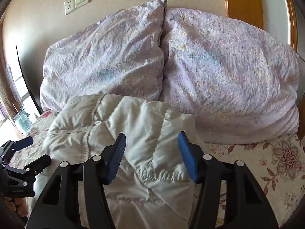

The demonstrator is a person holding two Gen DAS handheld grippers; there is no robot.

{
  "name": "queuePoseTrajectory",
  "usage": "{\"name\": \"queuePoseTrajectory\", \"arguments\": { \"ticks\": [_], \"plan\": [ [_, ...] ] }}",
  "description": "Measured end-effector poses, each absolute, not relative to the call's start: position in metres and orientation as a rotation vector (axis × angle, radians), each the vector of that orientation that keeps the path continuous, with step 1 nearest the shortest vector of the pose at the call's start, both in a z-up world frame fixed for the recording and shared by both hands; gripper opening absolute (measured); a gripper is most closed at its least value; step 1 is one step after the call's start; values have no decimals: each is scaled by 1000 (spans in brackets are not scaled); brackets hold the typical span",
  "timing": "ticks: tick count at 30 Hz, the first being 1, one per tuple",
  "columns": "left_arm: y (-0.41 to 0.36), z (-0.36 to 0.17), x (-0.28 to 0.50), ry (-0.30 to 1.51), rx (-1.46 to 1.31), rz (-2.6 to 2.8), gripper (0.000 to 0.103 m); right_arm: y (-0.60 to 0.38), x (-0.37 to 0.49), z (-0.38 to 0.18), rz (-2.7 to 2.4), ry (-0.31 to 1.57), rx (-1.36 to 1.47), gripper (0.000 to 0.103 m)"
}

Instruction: Fold large clothes

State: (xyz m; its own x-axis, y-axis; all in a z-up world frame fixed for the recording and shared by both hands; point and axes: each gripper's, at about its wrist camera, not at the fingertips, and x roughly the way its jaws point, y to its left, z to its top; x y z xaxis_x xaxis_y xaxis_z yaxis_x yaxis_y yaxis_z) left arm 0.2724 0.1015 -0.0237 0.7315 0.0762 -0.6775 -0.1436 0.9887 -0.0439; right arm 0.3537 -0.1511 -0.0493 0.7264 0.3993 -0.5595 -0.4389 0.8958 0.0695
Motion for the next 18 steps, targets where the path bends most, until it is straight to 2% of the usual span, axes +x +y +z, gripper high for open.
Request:
{"name": "queuePoseTrajectory", "arguments": {
  "ticks": [8, 15, 18],
  "plan": [
    [102, -42, 287, 731, -156, 71, 101, -155, 376, -91, 401, 663, -93, 59],
    [92, -52, 298, 739, -133, 88, 101, -164, 390, -114, 398, 715, -29, 71],
    [88, -56, 301, 736, -109, 102, 101, -169, 398, -121, 416, 746, 12, 72]
  ]
}}
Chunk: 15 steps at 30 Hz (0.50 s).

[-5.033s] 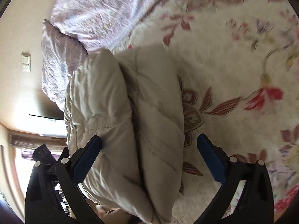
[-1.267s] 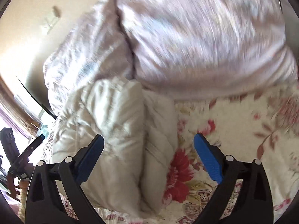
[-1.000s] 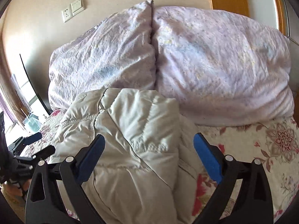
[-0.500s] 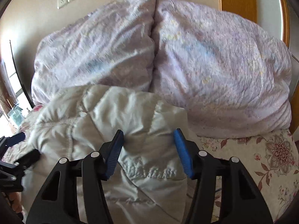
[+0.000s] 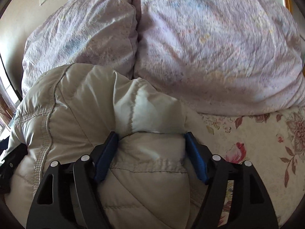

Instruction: Fold large clothes

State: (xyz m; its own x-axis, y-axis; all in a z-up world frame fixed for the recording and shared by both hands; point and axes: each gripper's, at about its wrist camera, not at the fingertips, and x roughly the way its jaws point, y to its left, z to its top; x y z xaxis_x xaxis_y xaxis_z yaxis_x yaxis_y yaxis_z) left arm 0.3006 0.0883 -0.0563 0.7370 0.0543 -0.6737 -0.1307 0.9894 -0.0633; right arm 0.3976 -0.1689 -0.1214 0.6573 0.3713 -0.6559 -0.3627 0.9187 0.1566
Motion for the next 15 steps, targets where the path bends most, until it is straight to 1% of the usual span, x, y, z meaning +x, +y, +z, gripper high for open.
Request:
{"name": "queuePoseTrajectory", "arguments": {
  "ticks": [12, 14, 15],
  "plan": [
    [88, -68, 304, 712, -87, 125, 101, -164, 398, -130, 402, 725, -1, 73],
    [89, -65, 303, 722, -84, 121, 101, -161, 397, -126, 396, 741, -21, 73],
    [91, -61, 301, 731, -92, 114, 101, -160, 396, -121, 394, 751, -25, 71]
  ]
}}
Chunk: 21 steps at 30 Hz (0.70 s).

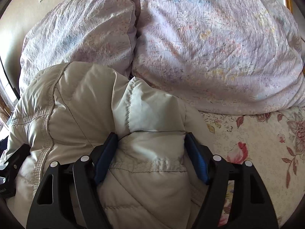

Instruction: Fold large clothes

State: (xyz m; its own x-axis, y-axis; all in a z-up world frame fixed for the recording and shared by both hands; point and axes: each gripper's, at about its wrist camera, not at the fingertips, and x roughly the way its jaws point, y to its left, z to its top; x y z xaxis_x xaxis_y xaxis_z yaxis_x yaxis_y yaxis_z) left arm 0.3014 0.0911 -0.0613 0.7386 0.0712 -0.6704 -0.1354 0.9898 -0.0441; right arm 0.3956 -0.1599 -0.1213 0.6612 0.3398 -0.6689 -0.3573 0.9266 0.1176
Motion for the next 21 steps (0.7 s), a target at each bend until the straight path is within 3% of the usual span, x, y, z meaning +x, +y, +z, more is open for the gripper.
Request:
{"name": "queuePoseTrajectory", "arguments": {
  "ticks": [7, 21],
  "plan": [
    [110, -33, 314, 700, -107, 183, 101, -159, 404, -81, 399, 670, 53, 69],
    [103, -62, 335, 675, -109, 173, 101, -140, 427, -125, 358, 670, 41, 72]
  ]
}}
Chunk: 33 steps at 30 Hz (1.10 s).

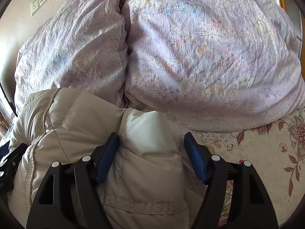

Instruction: Fold large clothes

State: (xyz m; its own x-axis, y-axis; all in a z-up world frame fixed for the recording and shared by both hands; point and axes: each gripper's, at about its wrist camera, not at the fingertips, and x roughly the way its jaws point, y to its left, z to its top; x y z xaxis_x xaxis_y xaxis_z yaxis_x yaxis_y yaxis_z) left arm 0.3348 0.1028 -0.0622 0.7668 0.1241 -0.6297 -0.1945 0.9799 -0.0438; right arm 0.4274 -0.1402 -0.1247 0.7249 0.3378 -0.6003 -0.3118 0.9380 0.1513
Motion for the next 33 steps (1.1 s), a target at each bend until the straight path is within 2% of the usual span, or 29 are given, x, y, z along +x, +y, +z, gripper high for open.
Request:
{"name": "queuePoseTrajectory", "arguments": {
  "ticks": [9, 18, 22, 25, 29, 33],
  "plan": [
    [106, -64, 336, 683, -114, 172, 101, -144, 433, -134, 329, 685, 33, 78],
    [106, -43, 251, 698, -163, 42, 101, -188, 345, -115, 460, 650, 129, 76],
    [98, -45, 225, 690, -123, 51, 101, -181, 336, -131, 445, 714, 56, 75],
    [92, -44, 211, 693, -107, 76, 101, -185, 348, -142, 463, 769, 129, 80],
    [90, -39, 188, 678, -118, 93, 101, -187, 339, -130, 436, 765, 126, 82],
    [90, -39, 170, 701, -167, 81, 101, -194, 316, -116, 411, 743, 132, 94]
  ]
}}
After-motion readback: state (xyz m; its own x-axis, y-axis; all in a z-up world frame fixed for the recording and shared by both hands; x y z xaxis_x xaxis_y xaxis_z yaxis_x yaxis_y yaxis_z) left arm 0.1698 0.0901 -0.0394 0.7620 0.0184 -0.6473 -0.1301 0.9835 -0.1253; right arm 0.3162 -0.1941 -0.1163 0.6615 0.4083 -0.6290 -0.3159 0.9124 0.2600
